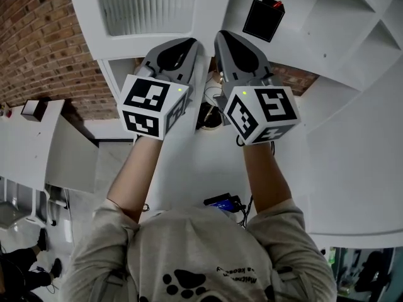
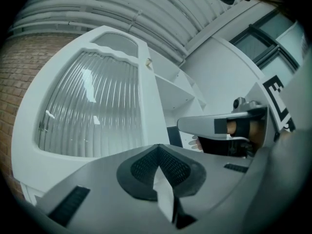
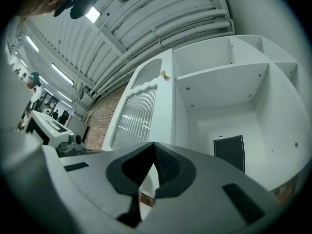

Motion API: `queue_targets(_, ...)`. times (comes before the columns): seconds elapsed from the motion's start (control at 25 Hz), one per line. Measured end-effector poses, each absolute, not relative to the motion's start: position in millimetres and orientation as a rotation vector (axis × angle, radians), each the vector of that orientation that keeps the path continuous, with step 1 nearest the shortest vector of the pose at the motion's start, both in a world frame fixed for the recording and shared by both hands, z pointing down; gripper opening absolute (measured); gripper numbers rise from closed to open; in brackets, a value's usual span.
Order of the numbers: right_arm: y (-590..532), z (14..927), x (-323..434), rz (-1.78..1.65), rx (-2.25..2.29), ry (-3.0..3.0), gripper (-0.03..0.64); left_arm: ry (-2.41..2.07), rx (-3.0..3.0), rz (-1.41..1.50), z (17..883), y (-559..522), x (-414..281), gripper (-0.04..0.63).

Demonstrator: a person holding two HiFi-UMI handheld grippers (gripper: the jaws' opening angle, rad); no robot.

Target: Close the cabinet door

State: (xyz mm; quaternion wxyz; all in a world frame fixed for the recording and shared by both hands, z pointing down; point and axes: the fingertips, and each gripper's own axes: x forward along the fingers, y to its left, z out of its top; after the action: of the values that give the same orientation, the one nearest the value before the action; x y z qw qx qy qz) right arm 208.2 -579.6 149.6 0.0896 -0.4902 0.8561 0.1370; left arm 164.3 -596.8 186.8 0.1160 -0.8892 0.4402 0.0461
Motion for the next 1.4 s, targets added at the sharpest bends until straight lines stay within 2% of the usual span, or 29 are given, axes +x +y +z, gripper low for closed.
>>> queue_targets(1.4,-405,204,116,0.440,-1.482,2.490,0.018,1.357,-2.548,0.229,218,-420,27,0.007)
